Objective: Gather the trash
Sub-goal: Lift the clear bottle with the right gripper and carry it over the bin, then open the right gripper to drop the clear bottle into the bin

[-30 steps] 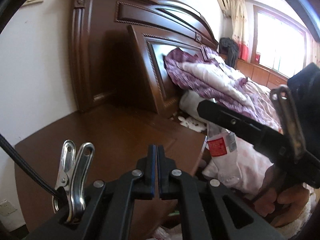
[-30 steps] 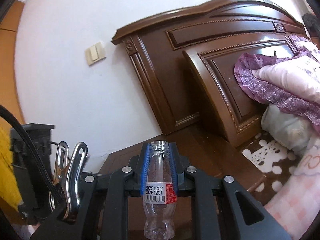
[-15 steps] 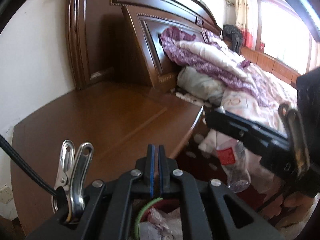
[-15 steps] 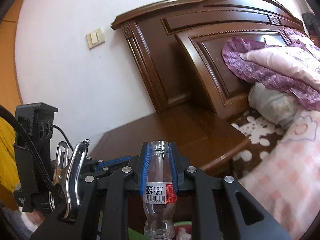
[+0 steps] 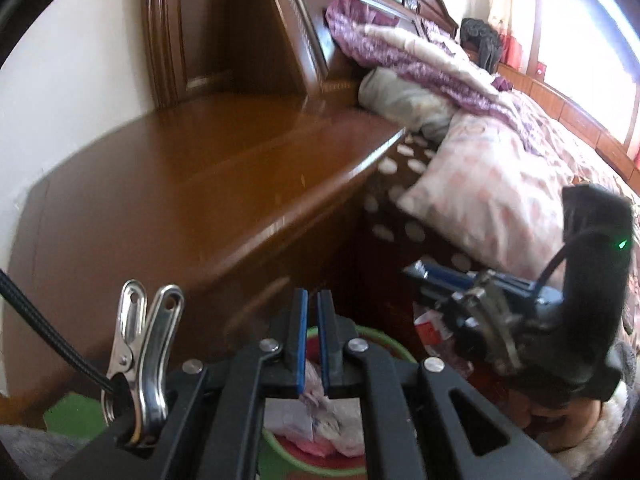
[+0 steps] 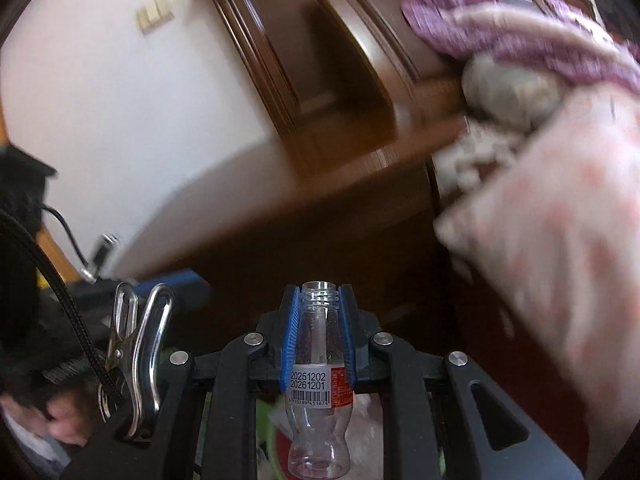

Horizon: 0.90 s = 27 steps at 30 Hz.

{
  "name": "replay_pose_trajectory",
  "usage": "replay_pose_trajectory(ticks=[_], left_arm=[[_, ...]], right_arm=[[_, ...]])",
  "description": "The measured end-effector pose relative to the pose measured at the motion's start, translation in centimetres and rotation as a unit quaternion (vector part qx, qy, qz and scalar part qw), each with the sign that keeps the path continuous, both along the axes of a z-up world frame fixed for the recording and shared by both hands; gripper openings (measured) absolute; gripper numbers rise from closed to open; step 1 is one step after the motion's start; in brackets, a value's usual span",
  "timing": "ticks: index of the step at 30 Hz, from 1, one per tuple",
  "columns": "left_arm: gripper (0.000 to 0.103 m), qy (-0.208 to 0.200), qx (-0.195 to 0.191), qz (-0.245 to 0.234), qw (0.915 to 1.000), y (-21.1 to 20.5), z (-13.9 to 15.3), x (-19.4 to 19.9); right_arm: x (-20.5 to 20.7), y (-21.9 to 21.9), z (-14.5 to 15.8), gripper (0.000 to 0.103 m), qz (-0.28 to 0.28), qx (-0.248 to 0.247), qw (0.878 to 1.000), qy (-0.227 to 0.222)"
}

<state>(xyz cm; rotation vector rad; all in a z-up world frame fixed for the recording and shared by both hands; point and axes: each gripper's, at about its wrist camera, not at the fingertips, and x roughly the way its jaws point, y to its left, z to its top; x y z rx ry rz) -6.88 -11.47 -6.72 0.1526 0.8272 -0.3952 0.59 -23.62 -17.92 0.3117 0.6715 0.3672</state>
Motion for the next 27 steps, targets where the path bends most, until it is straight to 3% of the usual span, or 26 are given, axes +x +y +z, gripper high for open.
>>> replay_pose_trajectory(ticks=[18,27], left_arm=[[0.004,0.077,0.050,-0.003,0.9958,-0.1,-6.5,0.4],[0.004,0.128,0.088,-0.003,0.9879,-0.7,-12.0,0.7]], right_arm=[[1.5,0.7,-10.5,0.020,0.011,-0.036,0.989,0.143],[1.8,1.4,-14.7,0.020,0.017,-0.081,0.978,0.189]])
